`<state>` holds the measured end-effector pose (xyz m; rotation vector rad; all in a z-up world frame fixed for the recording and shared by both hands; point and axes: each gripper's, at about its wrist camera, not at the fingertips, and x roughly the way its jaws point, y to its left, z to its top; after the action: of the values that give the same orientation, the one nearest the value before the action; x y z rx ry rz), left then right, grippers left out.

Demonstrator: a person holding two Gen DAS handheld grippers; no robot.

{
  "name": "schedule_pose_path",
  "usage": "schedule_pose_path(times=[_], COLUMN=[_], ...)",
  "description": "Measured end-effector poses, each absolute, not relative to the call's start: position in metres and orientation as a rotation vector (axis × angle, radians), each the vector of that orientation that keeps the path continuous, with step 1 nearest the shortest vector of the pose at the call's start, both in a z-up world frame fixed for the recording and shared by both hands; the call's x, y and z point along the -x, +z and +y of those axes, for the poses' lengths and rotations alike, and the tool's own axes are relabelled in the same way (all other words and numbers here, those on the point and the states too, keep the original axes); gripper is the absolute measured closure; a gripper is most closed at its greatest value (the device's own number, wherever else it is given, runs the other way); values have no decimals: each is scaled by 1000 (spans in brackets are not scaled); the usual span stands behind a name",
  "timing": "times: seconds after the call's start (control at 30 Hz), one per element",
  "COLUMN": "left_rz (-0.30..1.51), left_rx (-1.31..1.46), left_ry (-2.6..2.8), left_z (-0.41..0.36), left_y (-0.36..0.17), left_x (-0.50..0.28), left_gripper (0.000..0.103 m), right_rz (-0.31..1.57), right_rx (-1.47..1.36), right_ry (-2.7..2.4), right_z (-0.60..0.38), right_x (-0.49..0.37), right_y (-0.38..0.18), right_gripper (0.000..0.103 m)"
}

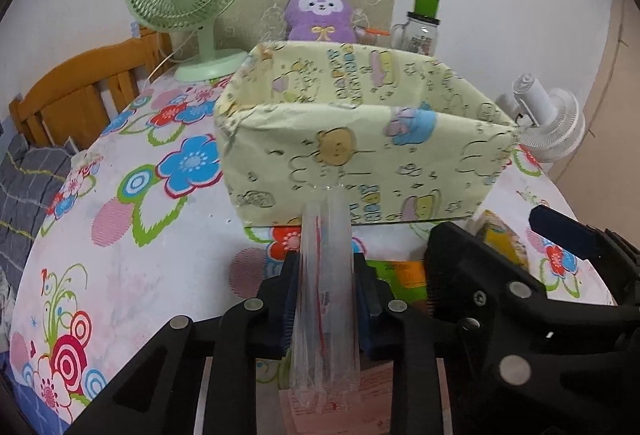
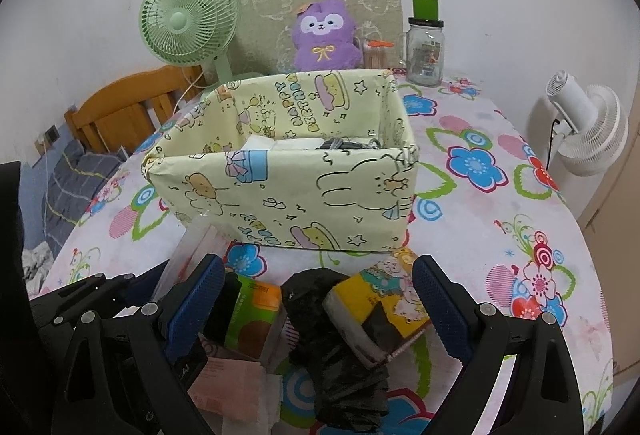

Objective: Organize soft objects
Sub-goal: 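Grasp the clear plastic bag upright with the left tool, then grasp the yellow cartoon snack bag with the right tool while the left tool holds the plastic bag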

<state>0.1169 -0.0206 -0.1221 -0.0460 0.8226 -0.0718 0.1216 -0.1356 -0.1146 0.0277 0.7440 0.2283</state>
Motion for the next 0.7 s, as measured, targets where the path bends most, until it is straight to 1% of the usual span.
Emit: schedule_pose_path(times=[0.3, 0.7], left_rz=[811, 842], left_rx=[26, -4], left_ry=[-113, -141], left_z=[-41, -64], left_y=[-116, -124], left_x=[-115, -120], left_gripper=[79, 80], right_rz=[736, 769], right_rx=[-57, -97], right_ry=[208, 173], right_z=[-154, -177], right_x=[-117, -121], right_y=[-111, -124], right_gripper=[7, 7])
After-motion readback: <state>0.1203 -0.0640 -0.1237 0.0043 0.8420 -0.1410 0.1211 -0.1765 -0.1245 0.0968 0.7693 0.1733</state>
